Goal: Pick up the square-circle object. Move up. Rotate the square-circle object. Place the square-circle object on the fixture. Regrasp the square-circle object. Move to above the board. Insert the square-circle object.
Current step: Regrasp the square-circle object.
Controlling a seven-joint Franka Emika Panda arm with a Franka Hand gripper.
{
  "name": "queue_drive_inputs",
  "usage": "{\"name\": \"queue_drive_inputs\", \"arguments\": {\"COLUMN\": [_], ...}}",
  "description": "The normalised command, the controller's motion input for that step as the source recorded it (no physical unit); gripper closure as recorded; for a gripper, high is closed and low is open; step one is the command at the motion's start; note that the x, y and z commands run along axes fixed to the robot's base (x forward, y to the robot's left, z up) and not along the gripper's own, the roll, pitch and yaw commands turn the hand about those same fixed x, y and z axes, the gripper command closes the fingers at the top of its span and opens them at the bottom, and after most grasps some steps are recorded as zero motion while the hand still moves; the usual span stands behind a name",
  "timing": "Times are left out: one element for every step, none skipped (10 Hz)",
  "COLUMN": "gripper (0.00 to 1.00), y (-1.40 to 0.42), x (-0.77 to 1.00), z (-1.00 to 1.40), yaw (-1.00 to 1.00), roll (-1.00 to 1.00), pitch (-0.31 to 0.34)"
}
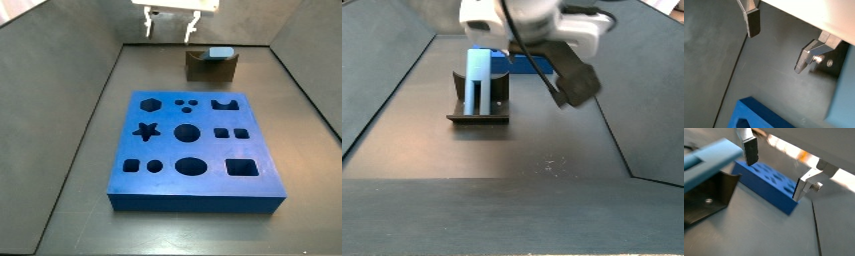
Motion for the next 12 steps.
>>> {"name": "queue_drive_inputs", "arguments": {"gripper": [0.00, 0.00, 0.00, 0.00, 0.00, 0.00, 0.00, 0.00, 0.00, 0.00, 0.00, 0.00], "y": [-0.87, -0.67, -0.48, -0.20, -0.05, -0.03, -0.04, -0.03, -0.02, -0.02, -0.01, -0.01], "x": [-0.11, -0.09, -0.07, -0.06, -0.05, -0.04, -0.04, -0.05, -0.05, -0.05, -0.05, -0.05], "z": [-0.08, -0.04, -0.01, 0.00, 0.01, 0.01, 0.00, 0.01, 0.01, 0.01, 0.01, 0.00], "yaw": [-0.90, -0.90, -0.90, -0.90, -0.91, -0.92, -0.91, -0.91, -0.92, -0.93, -0.93, -0.94], "roll": [1.00, 1.00, 1.00, 1.00, 1.00, 1.00, 1.00, 1.00, 1.00, 1.00, 1.00, 1.00], "pitch": [-0.120, -0.143, -0.164, -0.189, -0.206, -0.222, -0.235, -0.250, -0.258, -0.262, -0.258, -0.249]}}
